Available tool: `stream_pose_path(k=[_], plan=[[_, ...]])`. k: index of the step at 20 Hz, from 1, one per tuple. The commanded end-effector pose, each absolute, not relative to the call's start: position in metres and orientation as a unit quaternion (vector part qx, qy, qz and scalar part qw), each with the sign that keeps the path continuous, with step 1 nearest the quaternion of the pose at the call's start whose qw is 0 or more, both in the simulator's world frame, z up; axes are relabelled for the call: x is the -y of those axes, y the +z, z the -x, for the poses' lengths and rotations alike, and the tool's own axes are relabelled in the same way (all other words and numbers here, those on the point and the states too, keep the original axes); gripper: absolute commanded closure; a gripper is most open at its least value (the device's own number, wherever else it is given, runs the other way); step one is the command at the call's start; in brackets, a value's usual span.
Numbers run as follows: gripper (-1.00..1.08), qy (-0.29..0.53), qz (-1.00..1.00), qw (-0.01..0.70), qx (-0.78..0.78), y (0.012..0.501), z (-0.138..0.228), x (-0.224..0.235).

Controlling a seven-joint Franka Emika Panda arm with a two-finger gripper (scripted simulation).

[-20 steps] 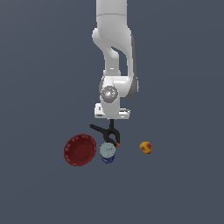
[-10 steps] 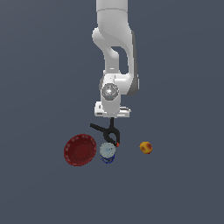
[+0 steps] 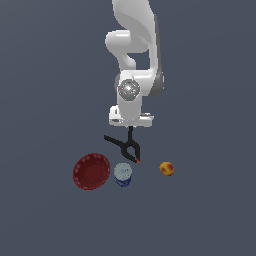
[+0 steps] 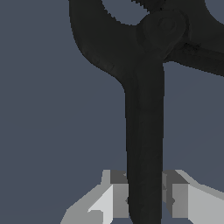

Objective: Pick up a designated object from a clutter of objects.

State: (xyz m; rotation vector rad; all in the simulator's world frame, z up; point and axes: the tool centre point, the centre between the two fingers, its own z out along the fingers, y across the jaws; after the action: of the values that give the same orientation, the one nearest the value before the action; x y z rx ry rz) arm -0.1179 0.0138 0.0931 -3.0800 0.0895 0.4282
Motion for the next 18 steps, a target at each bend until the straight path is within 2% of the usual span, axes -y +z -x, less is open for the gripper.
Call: stream_pose_path(k=[1,18], plan=[[1.08,0.136,0.990,0.015,-0.029,0.115,0.119,-0.018],[1.08,0.136,0.990,0.015,-0.029,0.281,0.131,-0.049]])
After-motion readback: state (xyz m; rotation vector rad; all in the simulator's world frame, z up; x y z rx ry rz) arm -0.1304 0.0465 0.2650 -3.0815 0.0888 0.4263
